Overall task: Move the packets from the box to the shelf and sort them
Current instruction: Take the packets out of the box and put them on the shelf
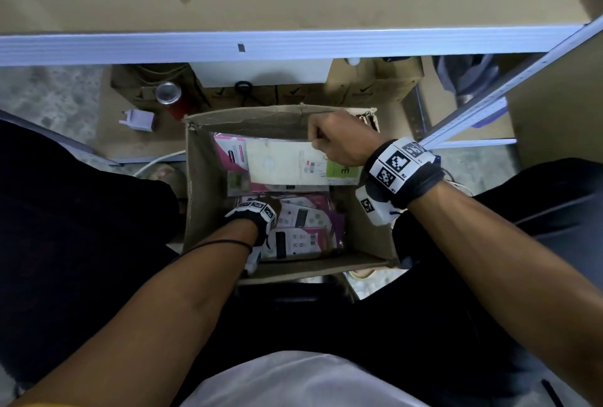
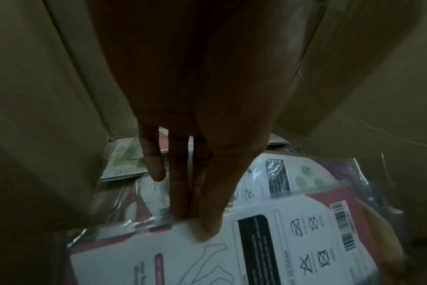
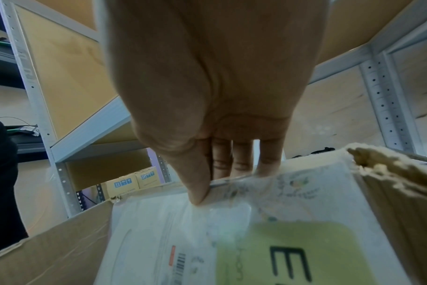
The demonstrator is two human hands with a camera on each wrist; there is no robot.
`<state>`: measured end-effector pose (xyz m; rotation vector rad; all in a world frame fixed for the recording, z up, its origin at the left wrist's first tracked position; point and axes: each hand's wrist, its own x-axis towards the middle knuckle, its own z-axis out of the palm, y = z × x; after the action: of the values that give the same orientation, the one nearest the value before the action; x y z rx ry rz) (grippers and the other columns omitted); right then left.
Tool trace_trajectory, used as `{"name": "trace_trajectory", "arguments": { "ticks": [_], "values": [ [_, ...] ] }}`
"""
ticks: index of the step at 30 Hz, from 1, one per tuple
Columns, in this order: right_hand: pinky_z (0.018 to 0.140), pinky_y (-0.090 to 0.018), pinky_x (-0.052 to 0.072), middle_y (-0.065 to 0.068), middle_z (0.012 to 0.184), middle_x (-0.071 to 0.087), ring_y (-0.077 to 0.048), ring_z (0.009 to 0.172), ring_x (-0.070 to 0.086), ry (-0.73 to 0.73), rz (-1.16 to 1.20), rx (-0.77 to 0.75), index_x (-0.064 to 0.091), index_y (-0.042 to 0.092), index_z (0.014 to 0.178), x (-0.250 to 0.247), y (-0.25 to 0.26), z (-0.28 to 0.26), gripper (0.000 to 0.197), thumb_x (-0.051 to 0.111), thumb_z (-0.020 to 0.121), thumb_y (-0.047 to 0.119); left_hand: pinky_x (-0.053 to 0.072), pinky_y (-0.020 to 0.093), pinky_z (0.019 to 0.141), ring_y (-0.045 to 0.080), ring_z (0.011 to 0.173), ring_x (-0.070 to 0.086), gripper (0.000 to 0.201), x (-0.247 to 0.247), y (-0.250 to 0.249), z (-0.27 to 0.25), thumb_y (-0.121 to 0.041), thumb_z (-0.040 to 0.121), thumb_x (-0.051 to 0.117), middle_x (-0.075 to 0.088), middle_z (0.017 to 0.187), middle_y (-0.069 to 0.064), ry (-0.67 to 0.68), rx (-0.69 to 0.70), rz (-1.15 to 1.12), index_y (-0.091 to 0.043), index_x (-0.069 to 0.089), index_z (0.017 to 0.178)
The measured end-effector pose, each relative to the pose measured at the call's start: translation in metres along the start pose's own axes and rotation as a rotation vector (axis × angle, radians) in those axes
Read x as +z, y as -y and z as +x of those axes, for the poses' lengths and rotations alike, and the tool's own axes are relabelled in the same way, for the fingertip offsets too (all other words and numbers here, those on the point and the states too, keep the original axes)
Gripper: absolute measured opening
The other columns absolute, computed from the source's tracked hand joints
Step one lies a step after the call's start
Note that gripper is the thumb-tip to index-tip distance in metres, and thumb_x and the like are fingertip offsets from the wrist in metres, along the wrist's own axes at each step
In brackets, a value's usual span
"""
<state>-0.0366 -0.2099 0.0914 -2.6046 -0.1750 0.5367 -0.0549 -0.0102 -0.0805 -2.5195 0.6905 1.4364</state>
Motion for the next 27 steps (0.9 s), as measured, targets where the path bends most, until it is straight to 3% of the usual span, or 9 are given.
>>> {"name": "trace_trajectory", "arguments": {
  "ticks": [4, 8, 12, 16, 22, 27],
  "values": [
    [0.067, -0.028, 0.041, 0.004, 0.086, 0.06, -0.015, 0.079, 0.054, 0.008, -0.016, -0.003, 0.06, 0.016, 0.09, 0.003, -0.003, 0.001, 0.009, 0.053, 0.095, 0.012, 0.046, 0.042, 0.105, 0.036, 0.127, 0.055, 0.049, -0.007, 0.0, 0.004, -0.012, 0.087, 0.071, 0.057, 0.138, 0.019, -0.086, 0.072, -0.031, -0.001, 0.058, 0.134],
    [0.07, -0.033, 0.047, 0.004, 0.086, 0.061, -0.018, 0.082, 0.056, 0.024, -0.02, 0.012, 0.06, 0.015, 0.091, 0.004, -0.007, 0.002, 0.009, 0.053, 0.095, 0.012, 0.053, 0.041, 0.094, 0.032, 0.109, 0.066, 0.023, -0.015, -0.014, 0.004, -0.009, 0.087, 0.066, 0.071, 0.115, 0.017, -0.175, 0.173, -0.031, -0.001, 0.073, 0.107],
    [0.067, -0.031, 0.04, 0.007, 0.08, 0.054, -0.019, 0.081, 0.054, 0.005, -0.032, 0.008, 0.057, 0.016, 0.088, 0.004, -0.008, 0.005, 0.01, 0.052, 0.095, 0.011, 0.049, 0.041, 0.098, 0.032, 0.113, 0.062, 0.023, -0.017, -0.02, 0.001, -0.012, 0.084, 0.07, 0.07, 0.118, 0.013, -0.228, 0.189, 0.011, -0.005, 0.076, 0.105],
    [0.068, -0.032, 0.041, 0.003, 0.086, 0.057, -0.021, 0.083, 0.055, 0.023, -0.062, 0.014, 0.055, 0.019, 0.088, 0.004, -0.006, 0.007, 0.011, 0.051, 0.095, 0.011, 0.047, 0.042, 0.102, 0.031, 0.115, 0.06, 0.027, -0.017, -0.015, -0.002, -0.013, 0.085, 0.066, 0.066, 0.124, 0.011, -0.178, 0.145, -0.002, -0.01, 0.071, 0.111],
    [0.066, -0.033, 0.042, -0.004, 0.092, 0.061, -0.024, 0.084, 0.057, 0.012, -0.115, -0.013, 0.054, 0.017, 0.088, 0.003, -0.001, 0.01, 0.014, 0.049, 0.092, 0.005, 0.056, 0.039, 0.091, 0.032, 0.104, 0.066, 0.021, -0.029, -0.021, -0.019, -0.009, 0.085, 0.067, 0.07, 0.114, 0.015, -0.131, 0.203, -0.029, -0.005, 0.074, 0.105],
    [0.068, -0.038, 0.049, -0.009, 0.096, 0.058, -0.03, 0.083, 0.058, -0.011, -0.18, -0.026, 0.051, 0.017, 0.09, -0.006, 0.004, 0.016, 0.011, 0.048, 0.094, 0.007, 0.058, 0.039, 0.078, 0.032, 0.091, 0.069, 0.016, -0.046, -0.039, -0.043, -0.002, 0.083, 0.065, 0.072, 0.098, 0.012, -0.22, 0.256, -0.037, -0.013, 0.073, 0.091]
  ]
}}
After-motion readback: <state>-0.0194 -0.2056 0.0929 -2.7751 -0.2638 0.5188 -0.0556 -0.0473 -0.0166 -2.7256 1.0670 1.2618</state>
